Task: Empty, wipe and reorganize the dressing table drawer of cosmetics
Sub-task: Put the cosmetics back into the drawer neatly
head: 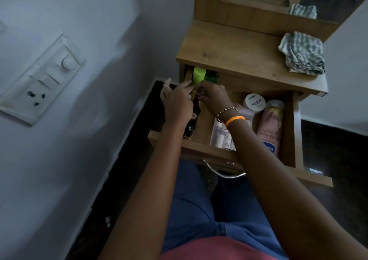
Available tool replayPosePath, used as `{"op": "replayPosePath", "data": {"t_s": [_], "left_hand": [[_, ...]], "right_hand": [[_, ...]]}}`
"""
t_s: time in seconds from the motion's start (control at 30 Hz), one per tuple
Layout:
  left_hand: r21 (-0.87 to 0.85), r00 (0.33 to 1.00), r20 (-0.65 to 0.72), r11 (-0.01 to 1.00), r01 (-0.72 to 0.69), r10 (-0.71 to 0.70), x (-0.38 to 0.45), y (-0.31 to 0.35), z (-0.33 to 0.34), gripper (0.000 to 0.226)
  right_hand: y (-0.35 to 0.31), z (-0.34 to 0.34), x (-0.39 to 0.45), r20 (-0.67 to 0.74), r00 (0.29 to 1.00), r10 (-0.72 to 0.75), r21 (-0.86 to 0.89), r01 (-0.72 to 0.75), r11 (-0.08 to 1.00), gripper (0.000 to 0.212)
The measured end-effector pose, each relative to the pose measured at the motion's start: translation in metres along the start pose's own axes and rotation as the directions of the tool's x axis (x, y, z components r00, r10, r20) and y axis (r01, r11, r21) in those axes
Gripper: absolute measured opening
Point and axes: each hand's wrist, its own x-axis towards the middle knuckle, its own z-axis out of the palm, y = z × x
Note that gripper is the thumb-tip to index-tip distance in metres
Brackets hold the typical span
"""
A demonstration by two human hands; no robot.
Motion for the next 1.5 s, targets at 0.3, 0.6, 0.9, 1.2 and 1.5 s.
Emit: {"op": "replayPosePath", "data": {"t_s": [0.3,0.6,0.9,1.2,1.5], "left_hand": [[-0.002,0.999,-0.031,0.999,-0.043,0.043,0.010,-0.013,0.014,0.044],[-0.108,0.998,-0.044,0.993,-0.038,0.033,-0.008,-0.026,-0.015,0.045],[0.087,0.993,-0.023,0.990,-0.112,0.114,-0.026,-0.038,-0.014,0.034],[0.133,0.989,-0.046,0.982,-0.135,0.142,-0.030,-0.038,-0.013,0.023],[0.158,0.986,-0.083,0.979,-0.128,0.142,-0.036,-0.025,-0.016,0.031]], "right_hand": [[0.000,0.001,-0.002,-0.009,1.000,-0.007,0.074,0.008,0.997,0.026],[0.008,-0.012,-0.036,0.073,0.960,0.270,-0.107,-0.262,0.959,0.033],[-0.020,0.007,-0.053,0.304,0.907,0.291,-0.122,-0.266,0.956,0.024],[-0.026,0.014,-0.050,0.334,0.902,0.272,-0.093,-0.256,0.962,0.030],[-0.010,-0.005,-0.051,0.145,0.955,0.258,-0.275,-0.212,0.938,0.038]]}}
